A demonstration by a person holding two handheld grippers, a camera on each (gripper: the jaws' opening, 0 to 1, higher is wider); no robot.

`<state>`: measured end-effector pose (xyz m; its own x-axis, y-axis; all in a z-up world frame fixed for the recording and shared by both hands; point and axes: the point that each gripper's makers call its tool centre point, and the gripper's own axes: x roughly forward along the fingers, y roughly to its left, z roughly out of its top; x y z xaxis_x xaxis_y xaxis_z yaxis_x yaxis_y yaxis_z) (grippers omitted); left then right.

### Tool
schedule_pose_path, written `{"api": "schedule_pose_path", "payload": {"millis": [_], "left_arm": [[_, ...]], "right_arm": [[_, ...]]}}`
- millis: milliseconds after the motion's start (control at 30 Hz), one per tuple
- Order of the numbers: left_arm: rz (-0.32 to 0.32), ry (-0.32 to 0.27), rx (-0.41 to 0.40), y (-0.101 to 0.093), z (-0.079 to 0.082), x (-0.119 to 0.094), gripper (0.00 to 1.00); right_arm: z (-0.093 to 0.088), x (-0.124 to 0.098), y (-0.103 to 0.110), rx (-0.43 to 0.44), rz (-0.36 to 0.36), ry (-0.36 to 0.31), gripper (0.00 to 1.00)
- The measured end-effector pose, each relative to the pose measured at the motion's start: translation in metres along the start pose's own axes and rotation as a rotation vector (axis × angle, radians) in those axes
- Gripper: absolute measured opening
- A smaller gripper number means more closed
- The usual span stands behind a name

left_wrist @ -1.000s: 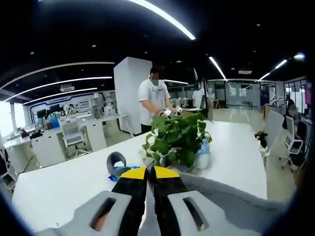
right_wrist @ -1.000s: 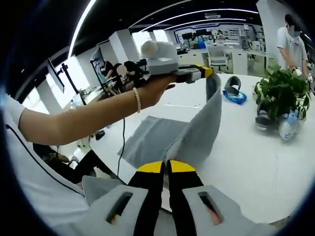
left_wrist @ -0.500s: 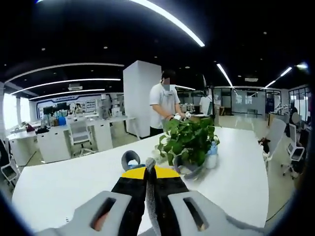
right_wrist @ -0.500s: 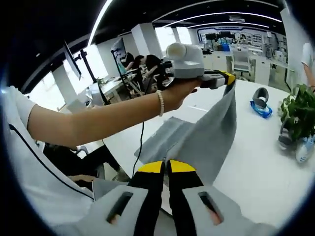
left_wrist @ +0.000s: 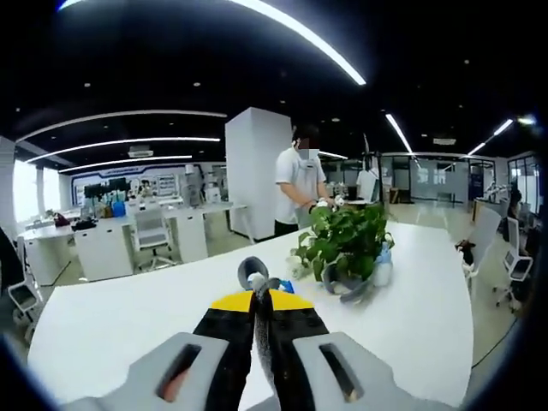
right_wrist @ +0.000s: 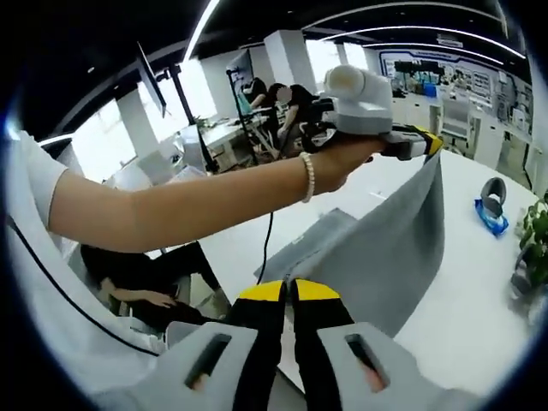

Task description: Fold the towel on the table until its edges align and the towel forms a compact rectangular stack.

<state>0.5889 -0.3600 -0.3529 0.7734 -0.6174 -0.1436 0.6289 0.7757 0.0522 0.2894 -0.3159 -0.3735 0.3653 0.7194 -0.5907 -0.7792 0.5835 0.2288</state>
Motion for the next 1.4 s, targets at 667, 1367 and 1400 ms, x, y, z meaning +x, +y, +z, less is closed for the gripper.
{"api": "schedule_pose_path", "payload": {"millis": [667,1367,1400], "left_arm": [[0.037,0.06,-0.054,0.071,-0.08,-0.048,0.05],[0.124,0.163,-0.143,0.124,-0.193,-0.077,0.07],[0.13,0.167,-0.153,0.126,-0.198,-0.079,0.07]], "right_arm": [[-0.037,0.095,0.026,-0.23,0.09,0.153,0.01],[-0.072,0.198,0.034,-0.137,0.244,0.161,0.01],[-0.074,0.201,0.035,-0.136,0.248,0.166,0.01]]}}
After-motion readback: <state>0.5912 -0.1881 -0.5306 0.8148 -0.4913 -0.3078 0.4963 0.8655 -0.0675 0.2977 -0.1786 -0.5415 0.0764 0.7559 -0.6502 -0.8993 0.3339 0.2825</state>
